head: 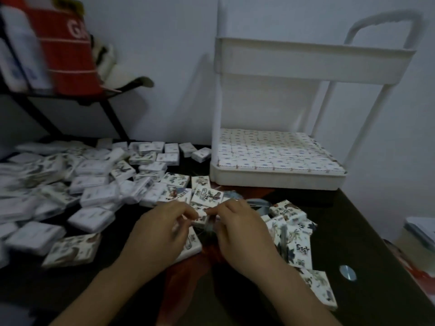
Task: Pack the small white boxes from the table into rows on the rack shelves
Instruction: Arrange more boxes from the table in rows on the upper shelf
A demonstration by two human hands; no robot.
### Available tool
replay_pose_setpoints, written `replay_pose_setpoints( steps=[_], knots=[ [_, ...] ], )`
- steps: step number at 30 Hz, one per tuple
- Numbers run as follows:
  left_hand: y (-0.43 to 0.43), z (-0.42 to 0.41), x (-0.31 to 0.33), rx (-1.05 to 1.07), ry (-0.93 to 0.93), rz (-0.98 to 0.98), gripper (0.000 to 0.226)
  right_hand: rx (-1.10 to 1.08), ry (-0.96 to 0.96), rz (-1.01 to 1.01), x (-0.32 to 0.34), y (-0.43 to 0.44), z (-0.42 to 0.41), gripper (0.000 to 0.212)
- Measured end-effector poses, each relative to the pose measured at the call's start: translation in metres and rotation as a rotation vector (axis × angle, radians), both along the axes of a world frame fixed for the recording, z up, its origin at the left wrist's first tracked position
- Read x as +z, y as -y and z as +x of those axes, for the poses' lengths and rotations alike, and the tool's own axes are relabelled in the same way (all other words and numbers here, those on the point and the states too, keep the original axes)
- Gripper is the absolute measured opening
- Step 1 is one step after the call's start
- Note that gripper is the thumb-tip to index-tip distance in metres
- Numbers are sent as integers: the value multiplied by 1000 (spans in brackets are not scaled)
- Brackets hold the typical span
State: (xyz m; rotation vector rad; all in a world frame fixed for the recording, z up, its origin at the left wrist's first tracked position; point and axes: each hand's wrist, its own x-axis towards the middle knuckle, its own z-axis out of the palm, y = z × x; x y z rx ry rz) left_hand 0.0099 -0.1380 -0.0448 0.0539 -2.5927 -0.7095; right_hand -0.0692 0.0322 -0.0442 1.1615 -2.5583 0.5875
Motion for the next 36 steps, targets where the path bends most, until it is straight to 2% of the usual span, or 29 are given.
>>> replay_pose_setpoints(
  steps=[2, 4, 8, 12, 16, 20, 24, 28, 33, 36],
  knots=[
    [7, 16, -11, 45, 11, -88, 14, -55, 17, 89, -10, 9, -6, 46],
    [12, 25, -19, 56, 36, -146, 26, -152, 53, 179, -17, 13, -15, 53],
    [21, 33, -27, 17, 46, -102, 41, -222, 125, 314, -29, 15, -24, 57],
    [34, 32, -27, 66, 16, -17, 37, -216, 72, 348, -23, 15, -28, 46],
    [52, 26, -20, 111, -19, 13, 44, -220, 47, 370, -3, 15, -38, 35],
    [70, 16, -11, 76, 99, -89, 42, -263, 138, 427, 14, 16, -51, 53],
    [78, 5, -10, -10, 259, -215, 40, -300, 211, 538, 15, 19, -57, 57],
    [86, -4, -3, 7, 417, -301, 51, -275, 208, 481, 14, 18, -61, 59],
    [86, -8, 2, -45, 507, -384, 52, -203, 221, 256, 13, 8, -63, 71],
    [86, -10, 6, -66, 497, -386, 45, -186, 240, 120, 12, 2, -62, 60]
  ],
)
